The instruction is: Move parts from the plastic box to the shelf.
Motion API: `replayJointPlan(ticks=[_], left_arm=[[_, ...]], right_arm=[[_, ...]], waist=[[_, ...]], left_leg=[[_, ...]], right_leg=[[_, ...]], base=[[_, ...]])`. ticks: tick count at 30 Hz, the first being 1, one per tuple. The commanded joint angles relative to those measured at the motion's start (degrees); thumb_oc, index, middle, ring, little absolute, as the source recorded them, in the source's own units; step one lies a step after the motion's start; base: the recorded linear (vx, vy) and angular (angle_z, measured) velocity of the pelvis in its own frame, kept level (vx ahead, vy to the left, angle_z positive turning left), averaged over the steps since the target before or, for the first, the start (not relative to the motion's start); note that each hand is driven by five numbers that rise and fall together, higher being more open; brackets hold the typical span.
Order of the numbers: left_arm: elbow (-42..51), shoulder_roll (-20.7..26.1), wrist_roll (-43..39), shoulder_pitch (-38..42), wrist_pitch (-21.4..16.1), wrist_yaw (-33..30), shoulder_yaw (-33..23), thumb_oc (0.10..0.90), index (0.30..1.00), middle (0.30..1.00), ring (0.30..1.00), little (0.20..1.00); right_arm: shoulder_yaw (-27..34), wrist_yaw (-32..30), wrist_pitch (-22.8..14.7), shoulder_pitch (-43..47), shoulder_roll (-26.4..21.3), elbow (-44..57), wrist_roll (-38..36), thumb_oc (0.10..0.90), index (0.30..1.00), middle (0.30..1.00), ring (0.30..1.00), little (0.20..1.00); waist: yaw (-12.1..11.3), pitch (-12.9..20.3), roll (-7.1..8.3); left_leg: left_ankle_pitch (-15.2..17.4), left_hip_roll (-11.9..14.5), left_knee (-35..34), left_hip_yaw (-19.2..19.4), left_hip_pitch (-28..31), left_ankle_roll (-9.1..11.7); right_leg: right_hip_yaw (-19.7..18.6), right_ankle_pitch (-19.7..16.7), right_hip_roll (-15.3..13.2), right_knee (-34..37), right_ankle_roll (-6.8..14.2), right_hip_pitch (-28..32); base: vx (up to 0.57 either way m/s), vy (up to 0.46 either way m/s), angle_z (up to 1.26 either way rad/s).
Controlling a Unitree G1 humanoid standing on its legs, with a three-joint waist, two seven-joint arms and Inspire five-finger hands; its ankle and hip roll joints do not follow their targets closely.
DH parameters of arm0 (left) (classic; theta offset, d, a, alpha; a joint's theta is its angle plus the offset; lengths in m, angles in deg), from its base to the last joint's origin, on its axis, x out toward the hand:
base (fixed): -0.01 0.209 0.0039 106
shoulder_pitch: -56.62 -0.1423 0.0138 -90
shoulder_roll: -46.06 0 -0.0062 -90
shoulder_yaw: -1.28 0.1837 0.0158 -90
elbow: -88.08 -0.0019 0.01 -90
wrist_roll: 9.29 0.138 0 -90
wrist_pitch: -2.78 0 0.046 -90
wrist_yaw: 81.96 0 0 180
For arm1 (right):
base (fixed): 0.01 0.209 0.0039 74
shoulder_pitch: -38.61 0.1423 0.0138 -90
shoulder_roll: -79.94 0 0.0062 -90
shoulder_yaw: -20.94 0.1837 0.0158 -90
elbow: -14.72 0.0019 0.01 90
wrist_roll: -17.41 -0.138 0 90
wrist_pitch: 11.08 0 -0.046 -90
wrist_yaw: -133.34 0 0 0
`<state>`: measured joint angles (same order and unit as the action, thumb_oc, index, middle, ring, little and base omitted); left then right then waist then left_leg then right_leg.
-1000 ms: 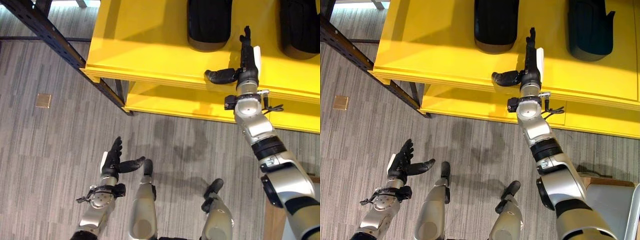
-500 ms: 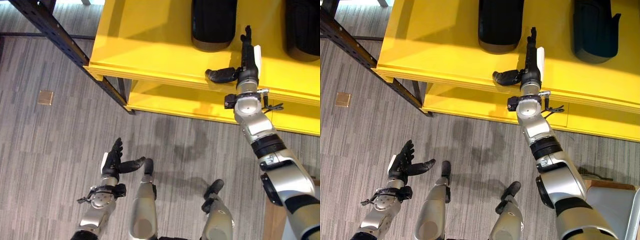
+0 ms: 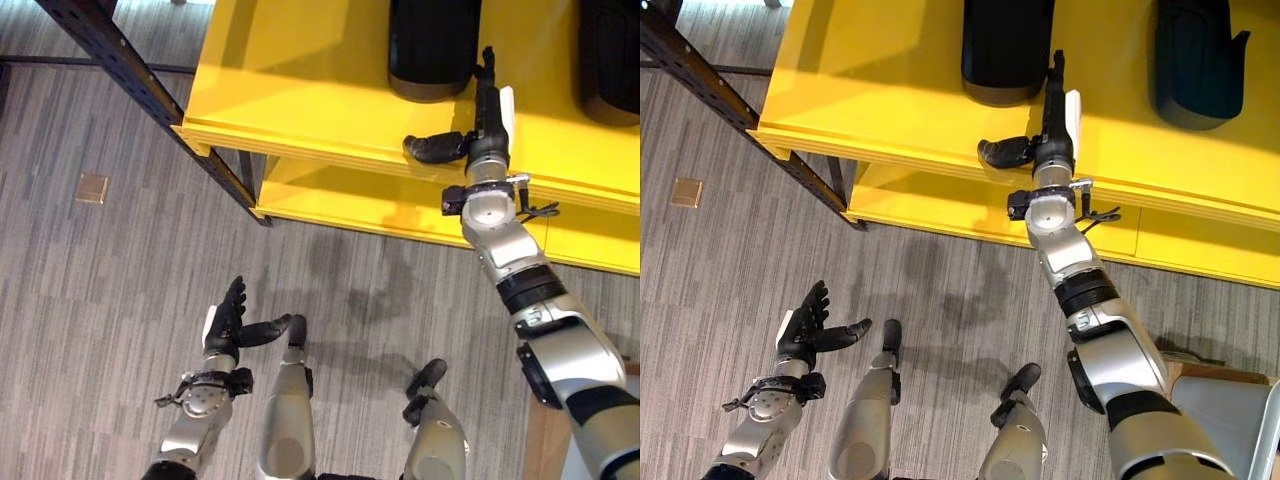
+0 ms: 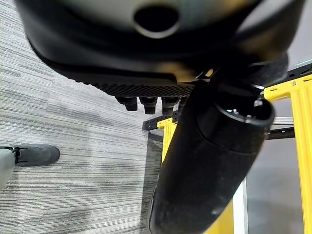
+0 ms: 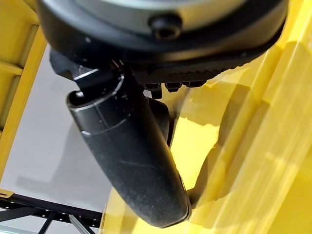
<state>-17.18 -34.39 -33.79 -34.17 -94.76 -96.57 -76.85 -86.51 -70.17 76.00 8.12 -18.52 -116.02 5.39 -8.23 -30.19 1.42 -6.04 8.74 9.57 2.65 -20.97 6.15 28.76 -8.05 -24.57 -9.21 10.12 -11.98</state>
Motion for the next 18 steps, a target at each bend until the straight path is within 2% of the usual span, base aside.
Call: replayJointPlan(ticks=[1,6,7,8,9,18], left_arm=[[4.7,0.9,-0.8,-0.3,-4.5,-0.9,0.0,0.900,1.000,1.000,1.000,1.000],[4.6,0.8,-0.9,-0.3,-4.5,-1.0,0.0,0.900,1.000,1.000,1.000,1.000],[4.7,0.8,-0.9,-0.2,-4.5,-1.1,0.1,0.900,1.000,1.000,1.000,1.000],[4.7,0.8,-0.9,-0.2,-4.5,-1.1,0.1,0.900,1.000,1.000,1.000,1.000],[4.5,0.8,-0.9,-0.3,-4.5,-1.2,0.0,0.900,1.000,1.000,1.000,1.000],[4.5,0.8,-1.0,-0.3,-4.6,-1.2,0.1,0.900,1.000,1.000,1.000,1.000]], right_arm=[[-1.5,0.4,-4.4,6.6,0.5,-0.1,-1.5,0.900,1.000,1.000,1.000,1.000],[-1.7,0.5,-4.2,6.8,0.8,-0.5,-1.4,0.900,1.000,1.000,1.000,1.000],[-1.7,0.5,-4.2,6.9,0.8,-0.3,-1.4,0.900,1.000,1.000,1.000,1.000],[-1.7,0.5,-4.1,6.8,0.8,-0.4,-1.4,0.900,1.000,1.000,1.000,1.000],[-1.7,0.5,-4.2,6.8,0.9,-0.4,-1.4,0.900,1.000,1.000,1.000,1.000],[-1.6,0.5,-4.2,6.9,1.0,-0.6,-1.5,0.900,1.000,1.000,1.000,1.000]], waist=[[-2.4,2.9,1.06],[-2.5,2.9,1.09],[-2.5,2.6,1.26],[-2.5,2.6,1.28],[-2.5,2.8,1.16],[-2.6,2.8,1.17]], left_leg=[[4.5,-1.7,-4.5,-0.6,7.0,-3.1],[4.7,-1.8,-4.5,-0.7,7.0,-3.2],[3.6,-2.1,-4.3,-0.3,6.3,-3.6],[3.5,-2.1,-4.4,-0.3,6.3,-3.6],[4.6,-1.8,-4.4,-0.8,6.9,-3.2],[4.6,-1.9,-4.4,-0.8,6.8,-3.2]], right_leg=[[-1.2,-0.2,0.3,-6.7,2.2,-0.8],[-1.3,-0.2,0.2,-6.7,2.3,-0.8],[-0.5,-1.2,-0.2,-6.2,1.4,-1.1],[-0.5,-1.2,-0.2,-6.3,1.4,-1.1],[-1.2,-0.3,0.1,-6.7,2.4,-0.9],[-1.1,-0.3,0.1,-6.8,2.3,-0.8]], base=[[0.00,0.000,0.00],[-0.01,0.005,0.00],[-0.07,0.029,0.00],[0.00,0.000,0.00],[0.06,-0.008,0.00],[0.01,-0.001,0.00]])
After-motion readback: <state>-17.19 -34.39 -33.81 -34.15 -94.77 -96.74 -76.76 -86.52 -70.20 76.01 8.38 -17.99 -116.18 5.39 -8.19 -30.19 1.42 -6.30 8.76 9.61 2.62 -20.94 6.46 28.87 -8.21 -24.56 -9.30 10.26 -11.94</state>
